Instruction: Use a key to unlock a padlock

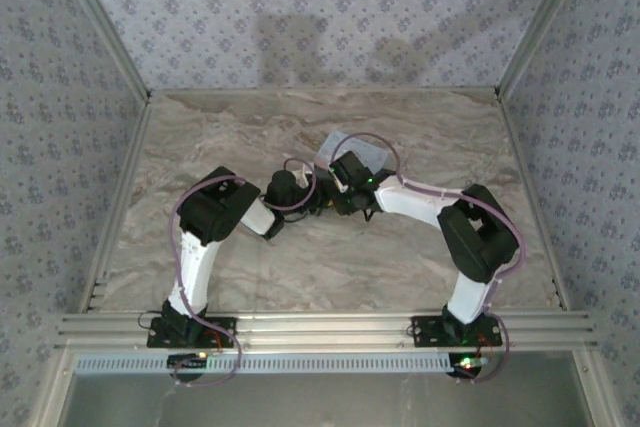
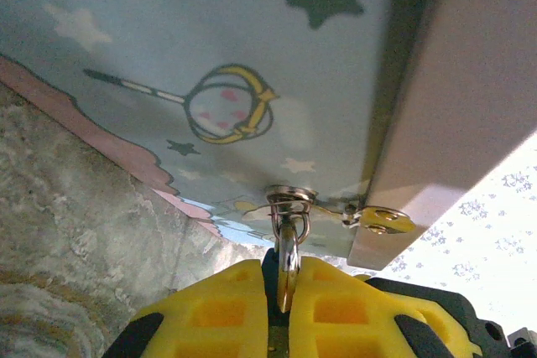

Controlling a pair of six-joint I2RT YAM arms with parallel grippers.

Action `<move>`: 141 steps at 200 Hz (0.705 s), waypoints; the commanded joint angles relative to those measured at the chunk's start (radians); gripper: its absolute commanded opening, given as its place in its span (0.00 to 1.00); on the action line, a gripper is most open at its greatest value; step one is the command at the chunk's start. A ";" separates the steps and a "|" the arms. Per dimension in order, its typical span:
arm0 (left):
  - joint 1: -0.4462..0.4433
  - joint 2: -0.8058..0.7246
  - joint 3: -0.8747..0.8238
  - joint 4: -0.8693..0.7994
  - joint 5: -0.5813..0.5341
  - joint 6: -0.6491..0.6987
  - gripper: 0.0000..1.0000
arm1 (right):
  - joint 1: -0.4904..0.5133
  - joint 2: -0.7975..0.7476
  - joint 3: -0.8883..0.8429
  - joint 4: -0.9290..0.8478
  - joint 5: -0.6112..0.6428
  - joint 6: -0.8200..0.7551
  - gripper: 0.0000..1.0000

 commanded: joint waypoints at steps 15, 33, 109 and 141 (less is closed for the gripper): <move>-0.012 0.013 -0.016 -0.110 0.052 0.002 0.00 | 0.015 0.045 0.048 -0.039 0.065 -0.034 0.35; -0.013 0.014 -0.017 -0.107 0.052 0.002 0.00 | 0.018 0.059 0.057 -0.045 0.069 -0.039 0.27; -0.013 0.020 -0.023 -0.104 0.052 0.005 0.00 | 0.004 0.034 0.043 -0.045 -0.060 -0.045 0.00; -0.010 0.008 -0.036 -0.126 0.043 0.018 0.15 | -0.028 0.016 0.012 0.001 -0.154 -0.048 0.00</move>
